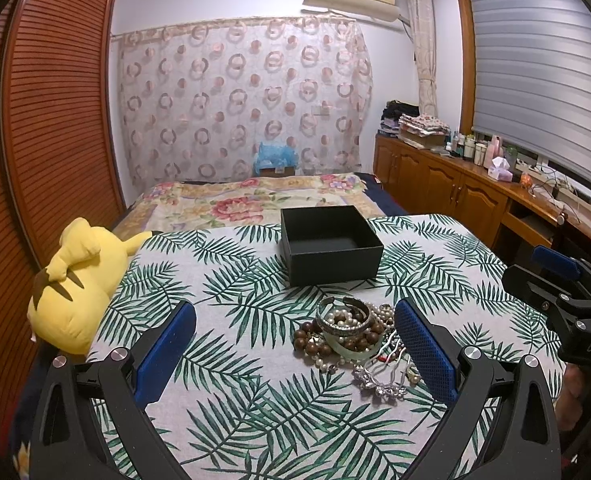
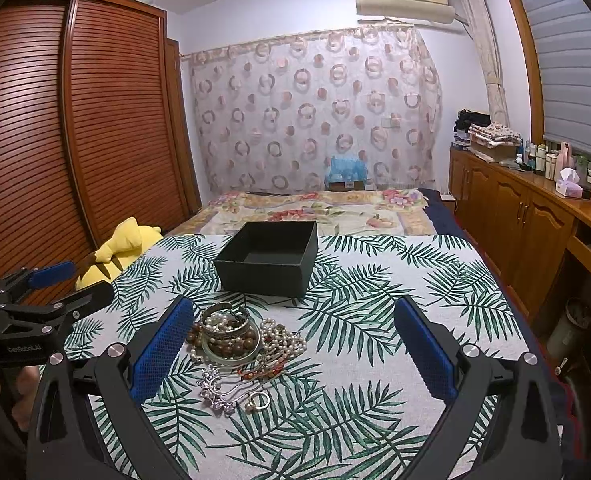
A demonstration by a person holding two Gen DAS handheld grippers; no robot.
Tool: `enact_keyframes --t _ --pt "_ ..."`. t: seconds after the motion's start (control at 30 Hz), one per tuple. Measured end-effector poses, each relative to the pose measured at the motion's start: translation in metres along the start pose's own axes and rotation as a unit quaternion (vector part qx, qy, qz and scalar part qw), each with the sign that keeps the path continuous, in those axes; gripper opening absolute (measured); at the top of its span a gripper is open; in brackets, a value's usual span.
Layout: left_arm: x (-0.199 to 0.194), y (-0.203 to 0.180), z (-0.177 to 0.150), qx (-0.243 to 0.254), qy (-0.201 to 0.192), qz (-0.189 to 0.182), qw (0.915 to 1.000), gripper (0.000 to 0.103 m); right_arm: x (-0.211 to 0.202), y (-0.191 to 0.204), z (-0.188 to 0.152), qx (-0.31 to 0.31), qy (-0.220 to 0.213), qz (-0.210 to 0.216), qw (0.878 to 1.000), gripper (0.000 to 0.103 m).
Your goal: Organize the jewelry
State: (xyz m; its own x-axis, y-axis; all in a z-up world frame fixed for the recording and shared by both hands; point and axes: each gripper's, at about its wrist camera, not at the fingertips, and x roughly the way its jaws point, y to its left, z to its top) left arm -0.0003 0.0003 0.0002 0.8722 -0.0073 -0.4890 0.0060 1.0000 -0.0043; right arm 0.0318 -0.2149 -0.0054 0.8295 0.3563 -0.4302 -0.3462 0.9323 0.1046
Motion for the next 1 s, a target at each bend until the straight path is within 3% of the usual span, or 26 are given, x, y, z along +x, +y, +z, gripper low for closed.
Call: enact_keyframes --t 0.57,1.0 --pt "0.003 -0.003 -0.006 0.0 0.004 0.0 1.0 0.096 -0.003 0.003 0.0 -0.001 -0.001 0.0 1.0 0.101" --pt "0.047 0.002 -0.018 0.004 0.056 -0.024 0.9981 0.096 0.011 -0.011 -0.014 -0.009 0.025 0.018 0.999 0.1"
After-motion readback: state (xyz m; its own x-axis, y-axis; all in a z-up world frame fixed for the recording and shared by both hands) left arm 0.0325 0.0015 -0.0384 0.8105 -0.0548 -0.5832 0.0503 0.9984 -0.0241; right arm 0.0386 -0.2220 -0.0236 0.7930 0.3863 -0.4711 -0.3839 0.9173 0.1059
